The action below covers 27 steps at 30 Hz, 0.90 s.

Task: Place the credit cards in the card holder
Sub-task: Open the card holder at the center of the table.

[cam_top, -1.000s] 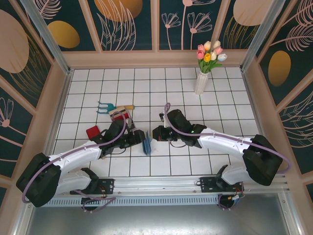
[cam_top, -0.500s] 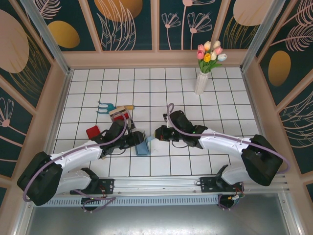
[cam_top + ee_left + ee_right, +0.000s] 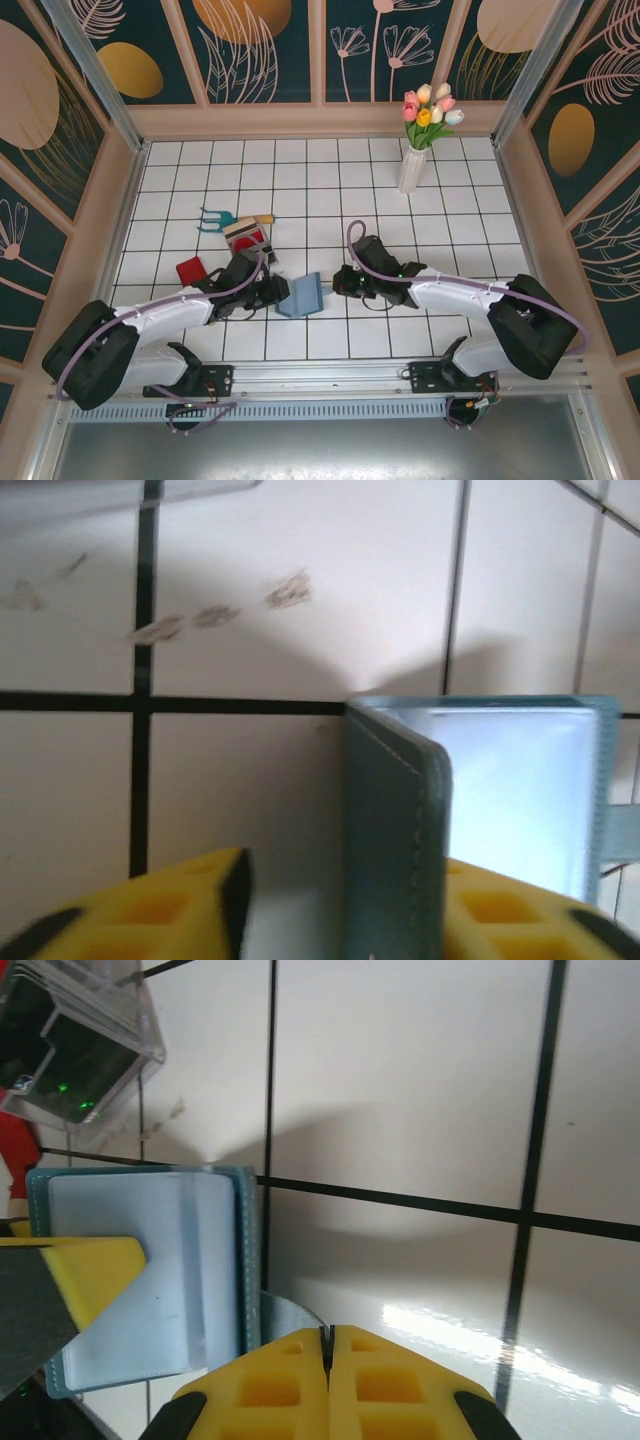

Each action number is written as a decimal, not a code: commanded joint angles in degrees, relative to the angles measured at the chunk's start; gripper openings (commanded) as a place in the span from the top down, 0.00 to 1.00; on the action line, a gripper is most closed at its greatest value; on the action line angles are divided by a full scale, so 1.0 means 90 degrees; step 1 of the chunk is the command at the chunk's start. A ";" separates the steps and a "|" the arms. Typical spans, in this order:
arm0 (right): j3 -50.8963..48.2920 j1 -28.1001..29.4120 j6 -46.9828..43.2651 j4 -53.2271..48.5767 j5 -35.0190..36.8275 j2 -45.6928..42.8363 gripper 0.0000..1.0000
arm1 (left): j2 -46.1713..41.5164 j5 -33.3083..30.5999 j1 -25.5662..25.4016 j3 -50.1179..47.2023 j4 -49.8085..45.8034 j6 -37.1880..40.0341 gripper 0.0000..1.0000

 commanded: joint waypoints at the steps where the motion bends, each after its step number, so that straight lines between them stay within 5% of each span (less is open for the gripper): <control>1: -0.0215 -0.0057 0.0032 -0.0444 0.0441 0.0043 0.97 | 0.0146 -0.0160 0.0006 0.0002 0.0094 0.0006 0.73; 4: -0.0358 -0.0063 0.0028 -0.0550 0.0652 -0.0007 0.97 | 0.0121 -0.0328 0.0008 0.0006 -0.0039 -0.0012 0.89; 9: -0.0277 -0.0149 -0.0088 -0.1154 0.1398 0.0332 0.94 | 0.0017 -0.0040 0.0003 -0.0082 0.0327 -0.0039 1.00; 13: 0.0307 -0.0022 -0.0303 -0.1437 0.1374 -0.0060 0.66 | -0.0119 0.0157 0.0011 -0.0003 0.0687 -0.0197 1.00; 17: 0.0973 -0.0017 -0.0282 -0.1772 0.1609 -0.0628 0.57 | -0.0118 0.0226 0.0008 0.0045 0.0807 -0.0294 1.00; 24: 0.1221 0.0185 -0.0032 -0.0339 0.0241 -0.0405 0.67 | 0.0119 0.0440 -0.0039 0.0006 0.1277 -0.0548 1.00; 27: 0.1363 0.0431 0.0146 -0.0172 0.0445 -0.0102 0.67 | 0.0194 0.0452 -0.0073 0.0009 0.1391 -0.0599 1.00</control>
